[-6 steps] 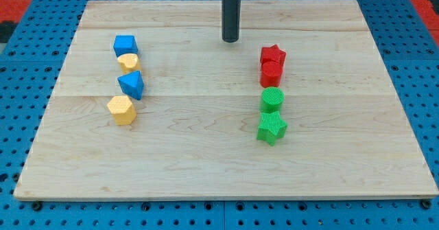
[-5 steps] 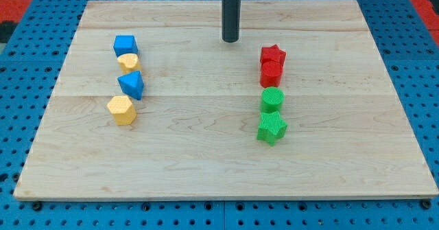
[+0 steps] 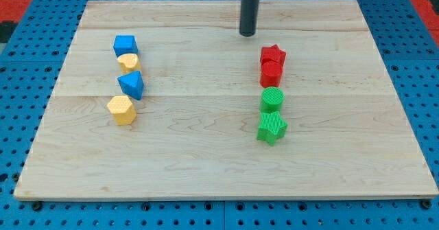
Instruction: Separate the red blocks and green blocks from each other
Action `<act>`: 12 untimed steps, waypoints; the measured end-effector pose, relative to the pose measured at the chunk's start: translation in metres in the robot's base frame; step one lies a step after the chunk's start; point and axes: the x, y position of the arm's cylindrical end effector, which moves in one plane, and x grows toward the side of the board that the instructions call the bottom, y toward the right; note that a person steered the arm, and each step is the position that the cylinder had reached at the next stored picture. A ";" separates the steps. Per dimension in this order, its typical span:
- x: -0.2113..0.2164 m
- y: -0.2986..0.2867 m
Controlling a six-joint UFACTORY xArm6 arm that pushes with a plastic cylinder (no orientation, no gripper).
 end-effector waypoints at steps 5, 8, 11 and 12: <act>0.197 0.026; 0.279 0.011; 0.248 0.040; 0.274 -0.045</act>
